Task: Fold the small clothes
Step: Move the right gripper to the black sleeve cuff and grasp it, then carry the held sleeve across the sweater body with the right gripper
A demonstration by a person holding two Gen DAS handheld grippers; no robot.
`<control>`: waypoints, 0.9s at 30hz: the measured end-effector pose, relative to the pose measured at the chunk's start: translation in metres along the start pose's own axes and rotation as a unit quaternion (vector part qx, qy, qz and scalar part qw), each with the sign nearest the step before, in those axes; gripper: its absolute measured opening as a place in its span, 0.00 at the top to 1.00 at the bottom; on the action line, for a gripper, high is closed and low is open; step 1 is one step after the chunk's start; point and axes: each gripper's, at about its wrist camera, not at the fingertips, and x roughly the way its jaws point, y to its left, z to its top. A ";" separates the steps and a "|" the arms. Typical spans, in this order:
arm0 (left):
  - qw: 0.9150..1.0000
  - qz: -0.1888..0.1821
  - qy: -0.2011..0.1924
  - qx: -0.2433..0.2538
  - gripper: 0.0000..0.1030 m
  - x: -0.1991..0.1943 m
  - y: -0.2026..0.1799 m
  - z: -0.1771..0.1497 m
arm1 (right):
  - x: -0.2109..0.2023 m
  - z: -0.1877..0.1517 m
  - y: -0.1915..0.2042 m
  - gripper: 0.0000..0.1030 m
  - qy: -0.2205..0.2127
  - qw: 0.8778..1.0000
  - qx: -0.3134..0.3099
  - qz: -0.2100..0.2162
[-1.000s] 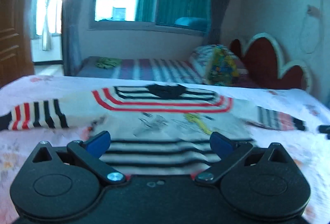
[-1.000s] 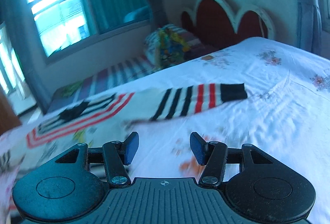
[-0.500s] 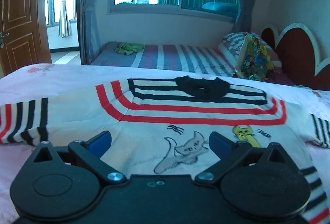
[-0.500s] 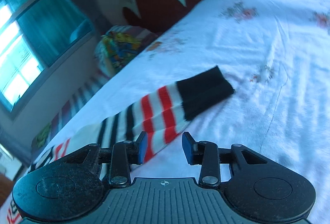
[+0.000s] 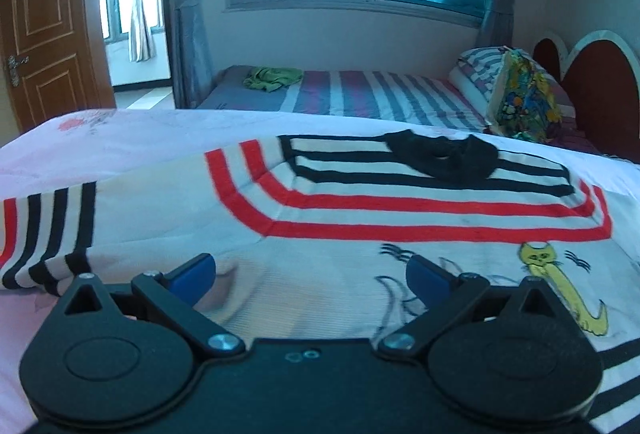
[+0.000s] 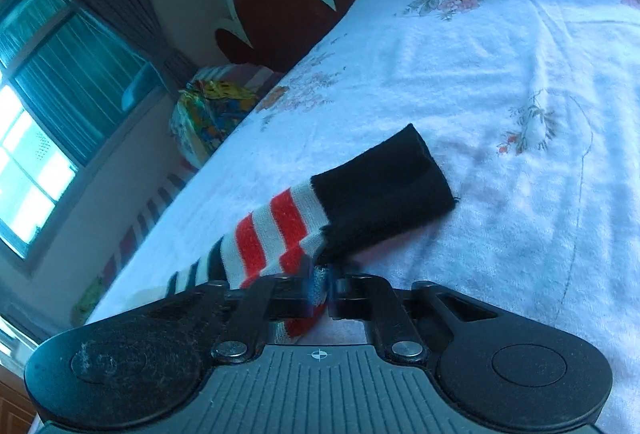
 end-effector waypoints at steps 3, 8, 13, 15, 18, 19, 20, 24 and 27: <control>1.000 -0.012 0.016 -0.005 0.01 0.006 0.009 0.006 | -0.007 -0.002 0.021 0.95 -0.020 0.999 -0.050 -0.008; 0.993 -0.090 0.071 -0.030 0.01 0.017 0.024 0.013 | -0.022 -0.026 0.092 0.95 -0.022 0.986 -0.163 0.031; 0.994 -0.090 0.064 -0.025 0.01 0.018 0.036 0.016 | -0.038 -0.090 0.175 0.95 0.018 0.964 -0.240 0.109; 0.993 -0.094 0.064 -0.037 0.01 0.018 0.045 0.018 | -0.040 -0.124 0.207 0.95 0.043 0.954 -0.261 0.139; 0.993 -0.093 0.061 -0.038 0.01 0.017 0.056 0.024 | -0.045 -0.180 0.251 0.95 0.078 0.938 -0.288 0.173; 0.993 -0.092 0.058 -0.037 0.01 0.016 0.061 0.027 | -0.046 -0.197 0.261 0.95 0.090 0.934 -0.291 0.184; 0.993 -0.093 0.056 -0.037 0.01 0.015 0.066 0.029 | -0.048 -0.214 0.272 0.95 0.101 0.930 -0.298 0.190; 0.993 -0.095 0.046 -0.046 0.01 0.014 0.084 0.036 | -0.050 -0.270 0.303 0.95 0.132 0.909 -0.332 0.213; 0.993 -0.096 0.045 -0.060 0.01 0.014 0.093 0.036 | -0.033 -0.294 0.321 0.95 0.158 0.889 -0.370 0.219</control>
